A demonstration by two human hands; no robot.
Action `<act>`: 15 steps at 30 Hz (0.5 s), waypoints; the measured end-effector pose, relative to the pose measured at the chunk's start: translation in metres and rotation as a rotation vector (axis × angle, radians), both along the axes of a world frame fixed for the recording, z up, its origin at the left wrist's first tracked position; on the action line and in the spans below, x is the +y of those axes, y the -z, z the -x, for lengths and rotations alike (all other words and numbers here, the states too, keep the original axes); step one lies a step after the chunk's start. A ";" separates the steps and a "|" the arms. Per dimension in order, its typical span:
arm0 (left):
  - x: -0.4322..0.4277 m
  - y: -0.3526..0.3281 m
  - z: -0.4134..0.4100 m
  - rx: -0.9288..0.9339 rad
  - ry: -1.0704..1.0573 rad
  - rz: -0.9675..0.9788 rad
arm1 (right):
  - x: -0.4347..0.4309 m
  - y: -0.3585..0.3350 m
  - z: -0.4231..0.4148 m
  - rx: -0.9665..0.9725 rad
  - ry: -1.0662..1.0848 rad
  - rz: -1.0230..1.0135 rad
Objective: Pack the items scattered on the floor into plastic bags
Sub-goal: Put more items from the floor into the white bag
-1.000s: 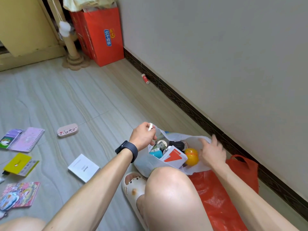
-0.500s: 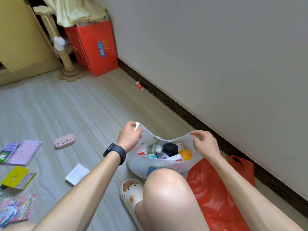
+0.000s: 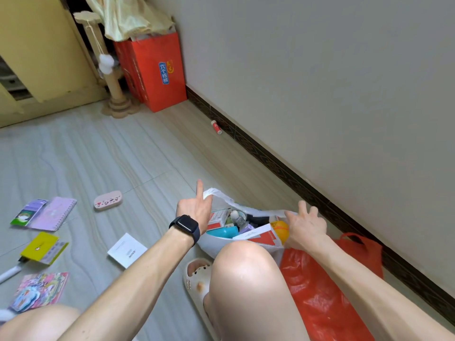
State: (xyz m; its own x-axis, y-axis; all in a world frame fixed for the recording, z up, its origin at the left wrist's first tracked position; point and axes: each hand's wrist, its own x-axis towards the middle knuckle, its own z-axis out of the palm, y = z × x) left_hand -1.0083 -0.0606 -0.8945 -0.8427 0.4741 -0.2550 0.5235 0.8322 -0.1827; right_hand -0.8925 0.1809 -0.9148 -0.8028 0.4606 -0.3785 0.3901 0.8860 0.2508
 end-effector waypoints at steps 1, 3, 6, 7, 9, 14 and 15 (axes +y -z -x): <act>-0.001 -0.001 -0.002 -0.014 0.011 0.020 | -0.001 -0.002 0.001 -0.013 0.010 0.020; -0.004 0.000 -0.003 -0.076 -0.012 -0.001 | -0.003 -0.008 0.004 0.018 0.109 0.101; -0.007 -0.004 0.002 -0.254 -0.152 -0.192 | 0.003 -0.013 0.009 0.054 0.296 0.213; -0.008 -0.008 0.003 -0.317 -0.241 -0.302 | 0.006 -0.013 0.009 0.041 0.335 0.264; -0.011 -0.019 0.002 -0.393 -0.379 -0.422 | 0.006 -0.012 0.009 0.008 0.356 0.346; -0.018 -0.035 0.008 -0.631 -0.609 -0.821 | -0.017 -0.035 0.040 0.370 0.472 0.706; -0.017 -0.038 0.011 -0.666 -0.673 -0.984 | -0.022 -0.043 0.051 0.478 0.515 0.757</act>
